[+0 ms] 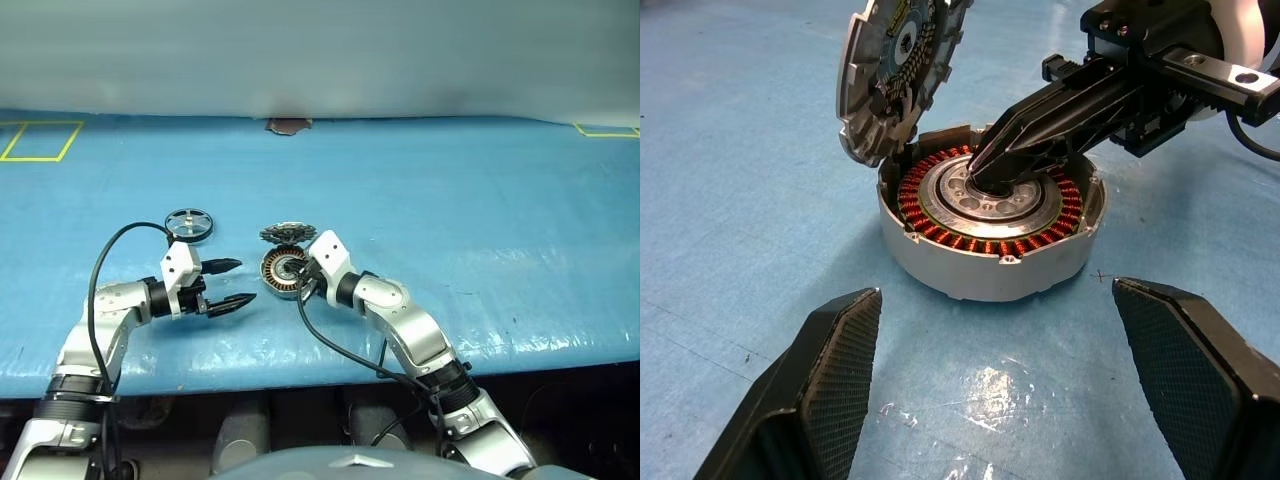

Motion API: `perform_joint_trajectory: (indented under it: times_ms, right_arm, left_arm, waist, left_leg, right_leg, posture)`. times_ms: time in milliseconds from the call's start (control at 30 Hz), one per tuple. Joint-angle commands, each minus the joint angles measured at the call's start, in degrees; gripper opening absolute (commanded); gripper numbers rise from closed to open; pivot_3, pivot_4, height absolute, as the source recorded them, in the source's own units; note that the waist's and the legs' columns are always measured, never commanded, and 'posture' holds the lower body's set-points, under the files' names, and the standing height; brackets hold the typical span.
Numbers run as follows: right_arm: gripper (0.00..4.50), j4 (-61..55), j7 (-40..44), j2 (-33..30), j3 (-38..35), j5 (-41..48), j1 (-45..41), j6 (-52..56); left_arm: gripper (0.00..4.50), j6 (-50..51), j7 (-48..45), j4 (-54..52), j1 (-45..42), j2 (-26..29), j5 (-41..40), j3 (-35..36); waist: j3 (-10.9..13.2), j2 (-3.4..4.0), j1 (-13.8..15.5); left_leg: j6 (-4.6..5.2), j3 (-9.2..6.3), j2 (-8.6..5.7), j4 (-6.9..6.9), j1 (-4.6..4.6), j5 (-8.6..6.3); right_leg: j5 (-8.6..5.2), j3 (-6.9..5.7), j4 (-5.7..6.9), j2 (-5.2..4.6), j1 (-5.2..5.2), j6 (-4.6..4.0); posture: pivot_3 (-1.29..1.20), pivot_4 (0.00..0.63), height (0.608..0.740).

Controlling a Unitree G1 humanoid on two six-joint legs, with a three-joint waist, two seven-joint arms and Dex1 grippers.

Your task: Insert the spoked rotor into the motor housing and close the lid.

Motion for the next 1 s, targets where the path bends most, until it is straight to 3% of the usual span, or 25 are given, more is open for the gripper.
perform_joint_trajectory:
  times_ms: [33,600,833,1000]
  right_arm:
    - [0.01,1.28,-0.04,0.90,-0.16,-0.07,-1.20,-0.80]
    - [0.01,2.96,1.70,-0.36,4.75,-3.02,0.37,0.21]
    - [0.01,-2.56,1.02,-0.38,1.46,-1.43,0.08,-0.80]
    - [0.01,-10.51,1.56,-1.25,-0.27,0.97,1.24,1.67]
  left_arm:
    - [4.04,-0.96,0.17,-0.56,-0.51,-0.21,-0.31,0.96]
    - [4.04,-0.52,1.66,-1.33,0.88,-0.17,-0.67,1.79]
    - [4.04,-0.14,2.46,-0.94,0.45,-0.73,-1.11,2.07]
    - [4.04,6.44,5.95,-1.24,-0.11,-2.39,-5.17,4.72]
  waist:
    - [0.00,0.00,-0.10]
    - [-0.05,-0.03,-0.78]
    - [-0.05,-0.04,-0.73]
    - [-0.03,-0.04,-0.70]
  left_leg:
    - [0.00,0.00,0.00,0.00,0.00,0.00]
    - [-0.01,0.00,0.00,-0.07,0.17,0.00]
    - [-0.01,0.00,0.00,-0.17,0.15,-0.01]
    - [-0.01,0.00,-0.01,-0.18,0.04,0.00]
  right_leg:
    - [0.00,0.00,0.00,0.00,0.00,0.00]
    - [-0.02,0.00,0.00,-0.01,0.11,-0.04]
    - [-0.04,-0.01,-0.01,-0.02,0.07,-0.07]
    - [-0.05,-0.01,-0.01,-0.02,-0.03,-0.08]
  posture:
    - [0.00,0.150,0.740]
    - [0.00,0.150,0.740]
    - [0.00,0.150,0.740]
    - [0.00,0.150,0.740]
